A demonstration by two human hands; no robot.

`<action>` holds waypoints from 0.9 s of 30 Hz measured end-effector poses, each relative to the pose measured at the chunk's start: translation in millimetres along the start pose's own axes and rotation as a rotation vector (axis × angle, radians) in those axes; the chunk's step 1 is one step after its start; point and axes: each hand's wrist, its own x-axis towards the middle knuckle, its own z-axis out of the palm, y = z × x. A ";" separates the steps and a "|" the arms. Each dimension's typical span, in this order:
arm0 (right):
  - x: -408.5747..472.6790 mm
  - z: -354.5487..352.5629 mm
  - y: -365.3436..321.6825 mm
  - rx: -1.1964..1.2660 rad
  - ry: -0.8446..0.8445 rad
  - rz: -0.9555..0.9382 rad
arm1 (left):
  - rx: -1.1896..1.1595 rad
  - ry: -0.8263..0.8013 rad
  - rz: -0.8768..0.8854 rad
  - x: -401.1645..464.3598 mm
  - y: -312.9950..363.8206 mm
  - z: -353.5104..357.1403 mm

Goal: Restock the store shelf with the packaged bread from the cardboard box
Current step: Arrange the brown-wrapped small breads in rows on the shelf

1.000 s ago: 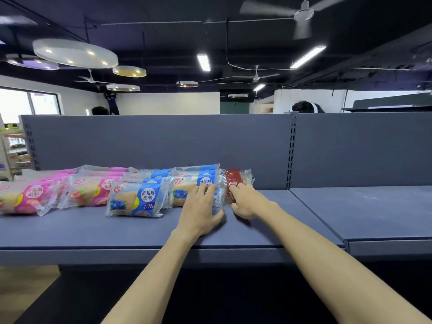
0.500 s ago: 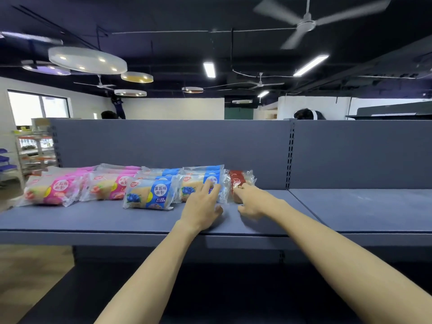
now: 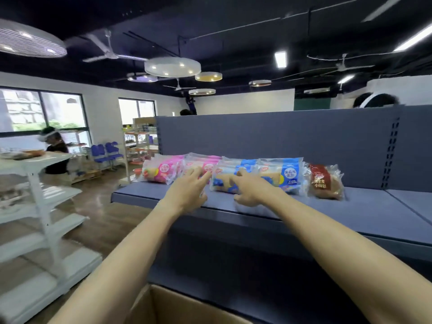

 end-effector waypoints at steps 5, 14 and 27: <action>25.0 4.4 -69.8 -0.009 0.042 -0.119 | 0.111 -0.071 -0.102 -56.1 -57.2 -15.2; 49.6 12.5 -181.7 0.005 0.089 -0.254 | 0.156 -0.150 -0.241 -140.4 -135.8 -26.5; 8.2 137.2 -228.6 0.099 -0.149 -0.320 | -0.129 -0.325 -0.383 -254.7 -89.1 72.5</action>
